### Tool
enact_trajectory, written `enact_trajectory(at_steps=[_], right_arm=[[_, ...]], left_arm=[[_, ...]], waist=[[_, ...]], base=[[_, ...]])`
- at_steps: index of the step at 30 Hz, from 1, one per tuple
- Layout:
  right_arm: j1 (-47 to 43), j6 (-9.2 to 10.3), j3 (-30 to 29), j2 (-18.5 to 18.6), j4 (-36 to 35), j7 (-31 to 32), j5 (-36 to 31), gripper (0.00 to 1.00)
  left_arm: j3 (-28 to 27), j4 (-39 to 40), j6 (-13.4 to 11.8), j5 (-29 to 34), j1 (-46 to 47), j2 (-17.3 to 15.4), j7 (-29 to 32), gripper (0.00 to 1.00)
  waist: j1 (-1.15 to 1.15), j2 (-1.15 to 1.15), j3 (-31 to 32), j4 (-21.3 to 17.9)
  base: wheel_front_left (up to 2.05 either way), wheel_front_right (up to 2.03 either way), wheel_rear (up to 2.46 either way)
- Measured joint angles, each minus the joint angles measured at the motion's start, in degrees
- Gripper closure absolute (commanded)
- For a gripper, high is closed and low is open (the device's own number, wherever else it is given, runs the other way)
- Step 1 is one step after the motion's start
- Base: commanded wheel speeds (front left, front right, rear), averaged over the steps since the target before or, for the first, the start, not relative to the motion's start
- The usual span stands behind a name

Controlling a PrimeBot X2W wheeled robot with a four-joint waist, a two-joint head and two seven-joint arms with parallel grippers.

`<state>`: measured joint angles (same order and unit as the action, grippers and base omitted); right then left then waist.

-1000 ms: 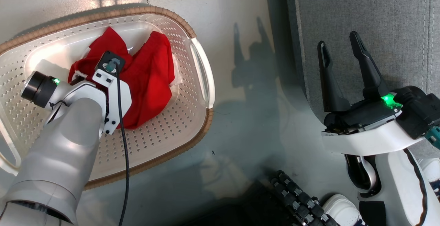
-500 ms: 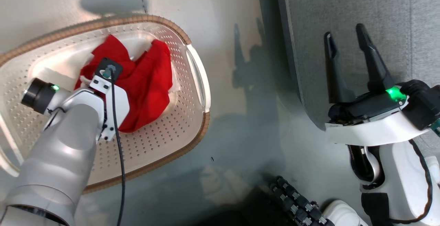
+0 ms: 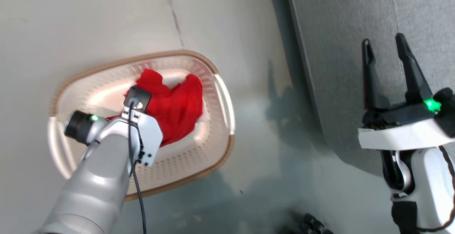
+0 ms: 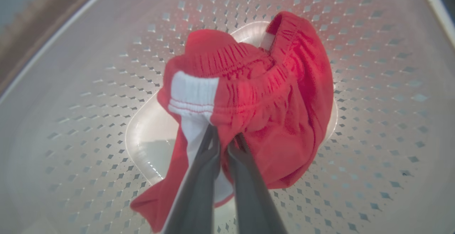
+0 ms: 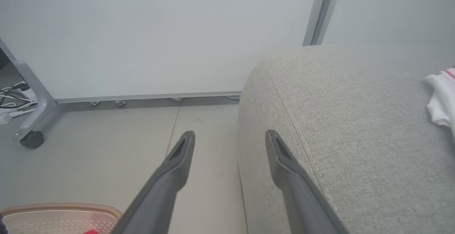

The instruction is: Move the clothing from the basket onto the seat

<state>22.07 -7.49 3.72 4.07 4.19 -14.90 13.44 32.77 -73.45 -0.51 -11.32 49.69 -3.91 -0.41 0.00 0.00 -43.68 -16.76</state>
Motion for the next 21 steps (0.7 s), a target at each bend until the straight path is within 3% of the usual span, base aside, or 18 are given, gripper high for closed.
enact_trajectory(at_steps=[9, 15, 21], right_arm=[[-3.3, 0.0, -1.71, 2.91, 1.44, 0.0, -0.89, 0.0], [-6.35, 0.0, -2.32, 4.33, 2.4, 0.0, -0.92, 0.0], [-8.7, 0.0, -1.98, 4.95, 3.69, 0.0, -0.94, 0.0]], left_arm=[[-1.01, 5.09, 4.59, -8.28, -4.95, 0.98, -12.55, 1.0], [1.13, 13.69, 3.75, -13.44, -8.78, 0.97, -14.49, 1.0], [-3.34, 28.7, 1.69, -13.83, -14.31, 1.15, -14.72, 1.0]], waist=[[0.0, 0.0, 9.49, 5.47], [0.0, 0.0, 16.3, 9.08], [0.0, 0.0, 23.17, 12.31]], base=[[0.0, 0.0, 0.0], [0.0, 0.0, 0.0], [0.0, 0.0, 0.0]])
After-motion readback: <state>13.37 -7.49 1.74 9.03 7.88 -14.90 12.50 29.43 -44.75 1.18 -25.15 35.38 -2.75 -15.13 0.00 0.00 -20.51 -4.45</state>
